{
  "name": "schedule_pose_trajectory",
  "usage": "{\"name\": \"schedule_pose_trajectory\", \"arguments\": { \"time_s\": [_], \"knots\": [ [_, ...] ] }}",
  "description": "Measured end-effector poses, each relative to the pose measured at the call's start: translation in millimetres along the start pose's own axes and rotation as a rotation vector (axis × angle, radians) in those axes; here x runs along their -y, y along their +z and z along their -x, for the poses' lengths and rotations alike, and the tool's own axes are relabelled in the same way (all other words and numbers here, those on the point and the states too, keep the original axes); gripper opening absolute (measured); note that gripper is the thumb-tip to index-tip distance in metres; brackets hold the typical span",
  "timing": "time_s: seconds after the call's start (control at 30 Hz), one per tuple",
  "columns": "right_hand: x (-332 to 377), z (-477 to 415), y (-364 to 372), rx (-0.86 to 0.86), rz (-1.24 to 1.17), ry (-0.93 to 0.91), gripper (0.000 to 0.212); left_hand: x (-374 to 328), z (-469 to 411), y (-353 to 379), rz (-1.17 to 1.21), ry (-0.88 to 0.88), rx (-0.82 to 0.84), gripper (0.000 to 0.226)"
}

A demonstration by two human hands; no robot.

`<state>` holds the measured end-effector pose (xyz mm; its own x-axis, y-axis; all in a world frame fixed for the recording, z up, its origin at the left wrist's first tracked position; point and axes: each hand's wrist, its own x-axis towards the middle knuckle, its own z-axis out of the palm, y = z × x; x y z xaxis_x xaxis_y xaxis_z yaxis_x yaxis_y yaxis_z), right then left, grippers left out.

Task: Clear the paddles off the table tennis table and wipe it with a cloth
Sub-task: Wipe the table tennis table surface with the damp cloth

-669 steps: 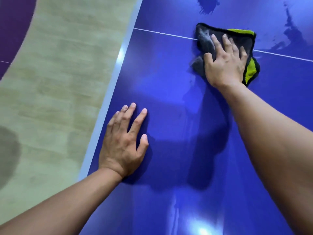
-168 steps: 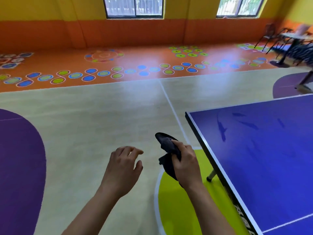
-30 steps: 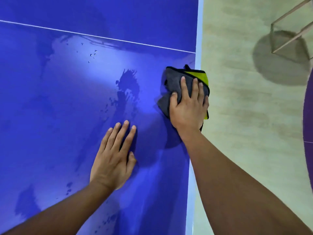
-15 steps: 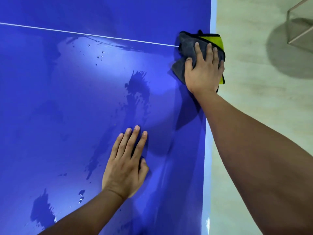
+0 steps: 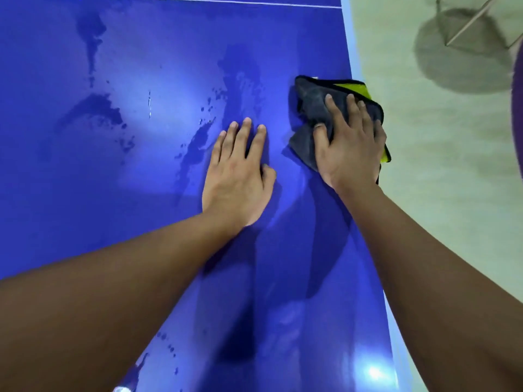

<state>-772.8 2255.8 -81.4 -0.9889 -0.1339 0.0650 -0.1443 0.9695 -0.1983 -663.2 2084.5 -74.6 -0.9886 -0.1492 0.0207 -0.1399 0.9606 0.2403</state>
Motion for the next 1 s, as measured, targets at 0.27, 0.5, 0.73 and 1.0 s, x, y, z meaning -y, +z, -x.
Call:
{"name": "schedule_pose_trajectory", "arguments": {
  "time_s": [0.27, 0.5, 0.73, 1.0],
  "knots": [
    [-20, 146, -12, 0.009, 0.025, 0.019, 0.059, -2, 24, -15, 0.053, 0.132, -0.169, 0.057],
    [-33, 262, -25, 0.022, 0.032, 0.071, 0.059, -16, 192, -19, 0.192, 0.115, -0.078, 0.055],
    [-12, 405, -28, -0.104, -0.03, 0.119, 0.057, -23, 334, -9, 0.159, 0.061, -0.021, 0.054],
    [-11, 412, -30, -0.073, 0.012, 0.022, 0.059, -23, 364, -12, 0.121, 0.08, 0.045, 0.051]
  ]
}}
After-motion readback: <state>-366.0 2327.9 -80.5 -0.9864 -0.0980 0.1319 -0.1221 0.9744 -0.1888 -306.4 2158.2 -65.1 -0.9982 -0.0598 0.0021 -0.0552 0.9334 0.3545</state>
